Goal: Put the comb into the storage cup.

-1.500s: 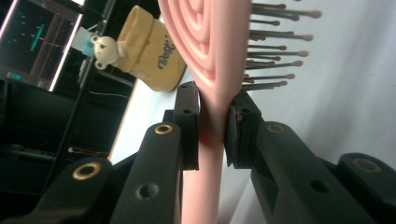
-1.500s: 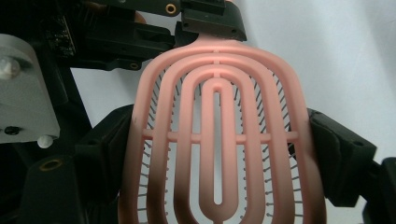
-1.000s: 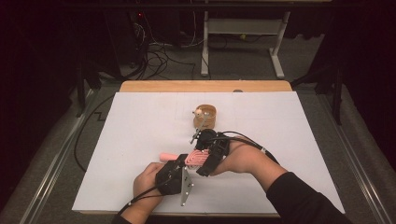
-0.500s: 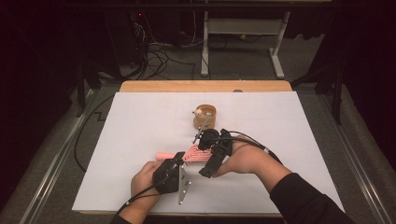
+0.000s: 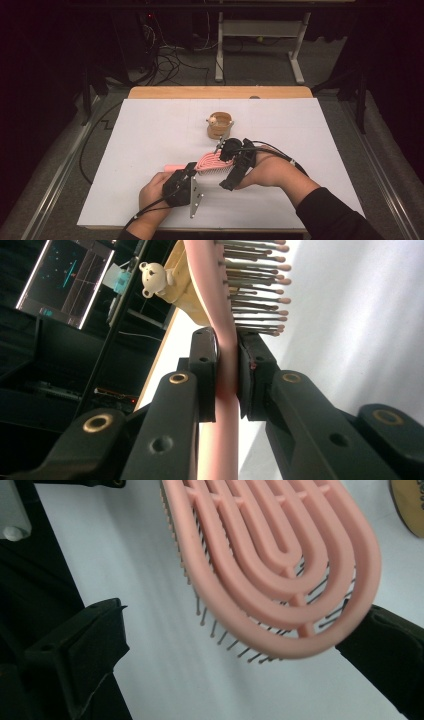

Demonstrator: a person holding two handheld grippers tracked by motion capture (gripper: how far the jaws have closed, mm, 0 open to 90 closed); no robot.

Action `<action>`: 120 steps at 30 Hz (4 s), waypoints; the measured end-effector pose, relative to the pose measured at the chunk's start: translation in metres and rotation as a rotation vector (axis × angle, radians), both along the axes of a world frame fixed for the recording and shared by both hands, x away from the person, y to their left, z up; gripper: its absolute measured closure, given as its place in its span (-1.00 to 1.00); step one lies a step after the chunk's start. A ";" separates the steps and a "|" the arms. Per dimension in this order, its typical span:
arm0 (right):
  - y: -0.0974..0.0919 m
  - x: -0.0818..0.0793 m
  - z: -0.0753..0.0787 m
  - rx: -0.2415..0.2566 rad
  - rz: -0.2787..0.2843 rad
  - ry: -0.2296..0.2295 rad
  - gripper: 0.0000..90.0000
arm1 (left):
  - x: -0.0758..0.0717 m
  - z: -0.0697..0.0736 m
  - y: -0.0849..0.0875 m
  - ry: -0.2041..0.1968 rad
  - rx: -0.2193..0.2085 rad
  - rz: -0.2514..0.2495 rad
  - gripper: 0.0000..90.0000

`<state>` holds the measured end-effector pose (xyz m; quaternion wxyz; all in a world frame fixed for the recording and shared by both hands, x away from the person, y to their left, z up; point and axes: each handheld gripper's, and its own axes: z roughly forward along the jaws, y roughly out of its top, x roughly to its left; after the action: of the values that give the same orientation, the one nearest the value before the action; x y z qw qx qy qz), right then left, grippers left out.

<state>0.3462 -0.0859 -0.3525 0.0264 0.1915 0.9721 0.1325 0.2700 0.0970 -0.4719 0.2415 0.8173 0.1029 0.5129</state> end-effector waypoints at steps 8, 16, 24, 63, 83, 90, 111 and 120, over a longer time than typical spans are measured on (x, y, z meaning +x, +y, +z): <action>0.003 -0.002 0.000 0.011 0.026 0.001 -0.84 | 0.002 -0.001 0.001 0.005 0.007 0.020 0.75; 0.004 -0.005 0.005 0.023 0.047 0.001 -0.62 | 0.003 0.000 0.000 0.006 0.002 0.041 0.74; 0.006 -0.007 0.005 0.026 0.063 0.007 -0.58 | 0.005 -0.002 -0.001 0.021 0.011 0.065 0.73; -0.003 -0.002 0.005 0.009 0.043 0.001 -0.69 | 0.000 0.002 0.000 -0.037 0.003 0.048 0.76; -0.028 0.001 -0.012 -0.058 -0.004 -0.007 -1.00 | 0.002 0.003 0.001 -0.022 -0.004 0.046 0.76; -0.055 0.002 -0.028 -0.074 -0.049 0.001 -1.00 | 0.002 0.005 0.004 -0.014 -0.027 0.050 0.76; -0.121 0.004 -0.065 -0.030 -0.190 -0.065 -1.00 | 0.009 0.015 0.020 0.034 -0.203 0.078 0.76; -0.139 -0.002 -0.073 0.134 -0.275 -0.135 -1.00 | 0.011 0.020 0.030 0.073 -0.327 0.072 0.76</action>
<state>0.3441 -0.2249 -0.4253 0.0966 0.3149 0.9217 0.2047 0.2808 0.1274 -0.4517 0.3489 0.7809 0.2232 0.4676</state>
